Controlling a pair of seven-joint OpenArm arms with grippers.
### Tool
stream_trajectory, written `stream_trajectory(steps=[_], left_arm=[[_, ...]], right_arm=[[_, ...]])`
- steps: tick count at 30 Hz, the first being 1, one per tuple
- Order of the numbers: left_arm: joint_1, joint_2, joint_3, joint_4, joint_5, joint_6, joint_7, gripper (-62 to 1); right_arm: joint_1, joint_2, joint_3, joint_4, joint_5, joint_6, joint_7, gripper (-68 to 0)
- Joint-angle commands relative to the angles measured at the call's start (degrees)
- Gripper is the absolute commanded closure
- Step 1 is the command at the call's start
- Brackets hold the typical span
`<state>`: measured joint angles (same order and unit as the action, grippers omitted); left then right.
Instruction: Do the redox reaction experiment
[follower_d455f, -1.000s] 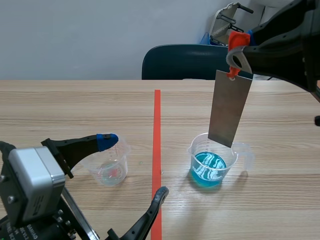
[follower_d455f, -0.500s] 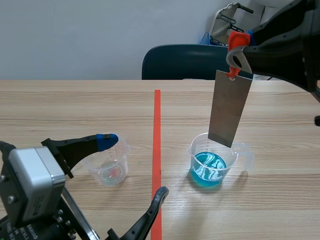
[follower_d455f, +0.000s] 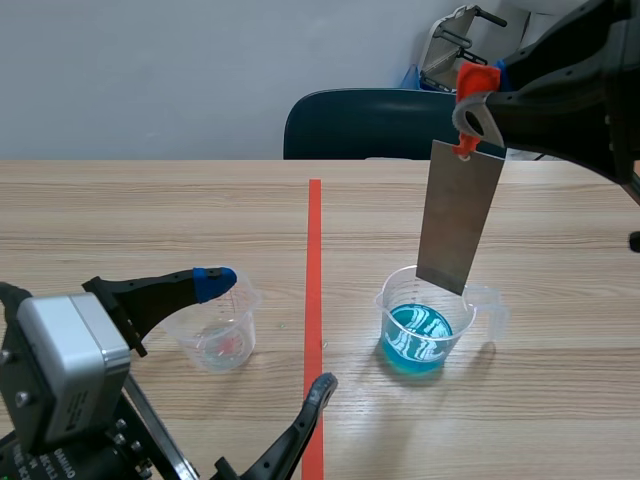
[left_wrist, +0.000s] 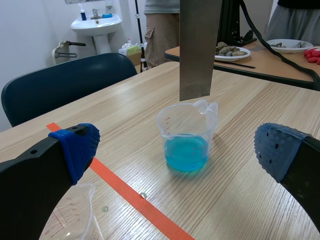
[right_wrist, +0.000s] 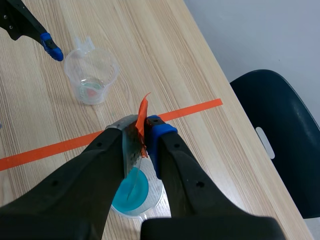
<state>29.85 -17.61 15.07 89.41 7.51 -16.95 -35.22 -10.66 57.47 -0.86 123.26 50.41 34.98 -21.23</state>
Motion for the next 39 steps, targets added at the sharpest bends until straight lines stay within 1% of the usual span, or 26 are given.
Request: stream_trajectory(steps=[1,12,19,39], left_arm=[[0.2,0.1,0.2,1.1,-0.4,-0.1,-0.8,-62.3],[0.2,0.1,0.2,1.1,-0.4,-0.1,-0.8,-62.3],[0.2,0.1,0.2,1.1,-0.4,-0.2,-0.8,-62.3],[0.2,0.1,0.2,1.1,-0.4,-0.3,-0.8,-62.3]], right_arm=[[0.9,0.3,-0.2,0.0,0.2,-0.2,0.9,-0.4],[0.9,0.0,-0.2,0.0,0.1,-0.2,0.9,-0.4],[0.9,0.0,-0.2,0.0,-1.4,-0.2,0.9,-0.4],[0.8,0.0,-0.2,0.0,-1.3,-0.2,0.9,-0.4]])
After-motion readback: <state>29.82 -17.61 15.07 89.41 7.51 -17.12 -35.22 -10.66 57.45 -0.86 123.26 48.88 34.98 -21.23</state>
